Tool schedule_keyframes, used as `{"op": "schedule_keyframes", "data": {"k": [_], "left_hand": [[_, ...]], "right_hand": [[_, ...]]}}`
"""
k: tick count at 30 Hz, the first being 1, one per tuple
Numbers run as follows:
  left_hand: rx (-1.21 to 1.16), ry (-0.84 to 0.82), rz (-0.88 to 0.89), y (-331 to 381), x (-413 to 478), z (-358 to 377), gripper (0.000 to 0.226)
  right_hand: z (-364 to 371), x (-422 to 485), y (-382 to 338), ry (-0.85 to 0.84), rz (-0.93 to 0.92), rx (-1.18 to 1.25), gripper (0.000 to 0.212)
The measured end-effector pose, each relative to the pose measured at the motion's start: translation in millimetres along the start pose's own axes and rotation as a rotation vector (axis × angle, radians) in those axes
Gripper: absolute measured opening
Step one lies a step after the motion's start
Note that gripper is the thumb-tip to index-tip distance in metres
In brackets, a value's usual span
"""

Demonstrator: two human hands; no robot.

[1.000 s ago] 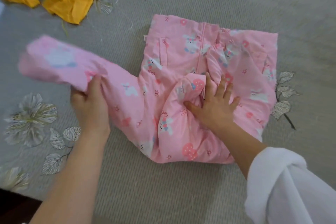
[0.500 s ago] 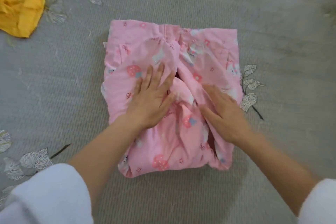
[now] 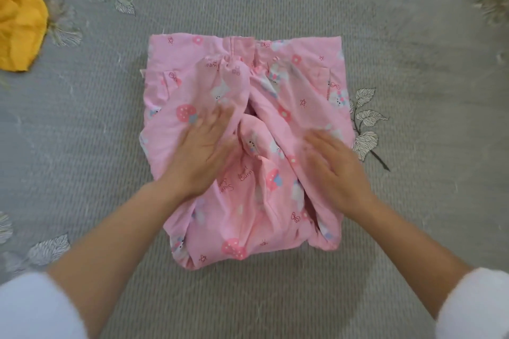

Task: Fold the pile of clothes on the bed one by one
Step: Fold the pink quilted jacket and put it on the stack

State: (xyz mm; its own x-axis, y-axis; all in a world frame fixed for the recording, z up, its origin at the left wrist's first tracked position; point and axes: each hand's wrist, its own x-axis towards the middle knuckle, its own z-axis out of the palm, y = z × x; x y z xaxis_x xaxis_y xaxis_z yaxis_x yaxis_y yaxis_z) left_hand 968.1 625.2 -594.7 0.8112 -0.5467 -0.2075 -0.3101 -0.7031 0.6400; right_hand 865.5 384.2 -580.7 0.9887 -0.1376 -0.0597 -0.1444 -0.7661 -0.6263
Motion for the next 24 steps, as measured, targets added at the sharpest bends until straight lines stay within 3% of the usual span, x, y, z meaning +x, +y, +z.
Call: {"op": "schedule_keyframes", "data": {"k": [2,5,9,13,17,21,22,24], "left_hand": [[-0.011,0.133,0.074,-10.6,-31.6,-12.6,0.055],[0.131,0.207,0.183,-34.5,-76.2,-19.5,0.059],[0.424,0.004,0.288,-68.6,-105.3,-24.4,0.085],[0.552,-0.138,0.304,-70.6,-94.9,-21.2,0.085],[0.473,-0.215,0.251,-63.0,-78.5,-29.6,0.080],[0.090,-0.240,0.078,-37.9,-85.7,-47.4,0.079],[-0.034,-0.258,-0.010,-29.6,-91.4,-52.2,0.075],[-0.284,-0.367,-0.188,-17.5,-104.1,-59.2,0.056]], "right_hand": [[-13.8,-14.5,11.5,0.159,0.037,-0.007,0.047],[-20.5,-42.7,28.0,0.106,-0.072,-0.236,0.066],[-14.2,-67.4,45.1,-0.150,-0.382,-0.496,0.073],[-11.2,-51.2,41.3,-0.320,-0.440,-0.582,0.074],[-29.6,-28.4,26.9,-0.547,-0.244,-0.398,0.052],[-56.9,-16.3,11.6,-0.617,0.125,0.065,0.021],[-63.4,-16.1,11.7,-0.644,0.221,0.163,0.021],[-77.6,-20.7,11.2,-0.725,0.365,0.318,0.041]]}}
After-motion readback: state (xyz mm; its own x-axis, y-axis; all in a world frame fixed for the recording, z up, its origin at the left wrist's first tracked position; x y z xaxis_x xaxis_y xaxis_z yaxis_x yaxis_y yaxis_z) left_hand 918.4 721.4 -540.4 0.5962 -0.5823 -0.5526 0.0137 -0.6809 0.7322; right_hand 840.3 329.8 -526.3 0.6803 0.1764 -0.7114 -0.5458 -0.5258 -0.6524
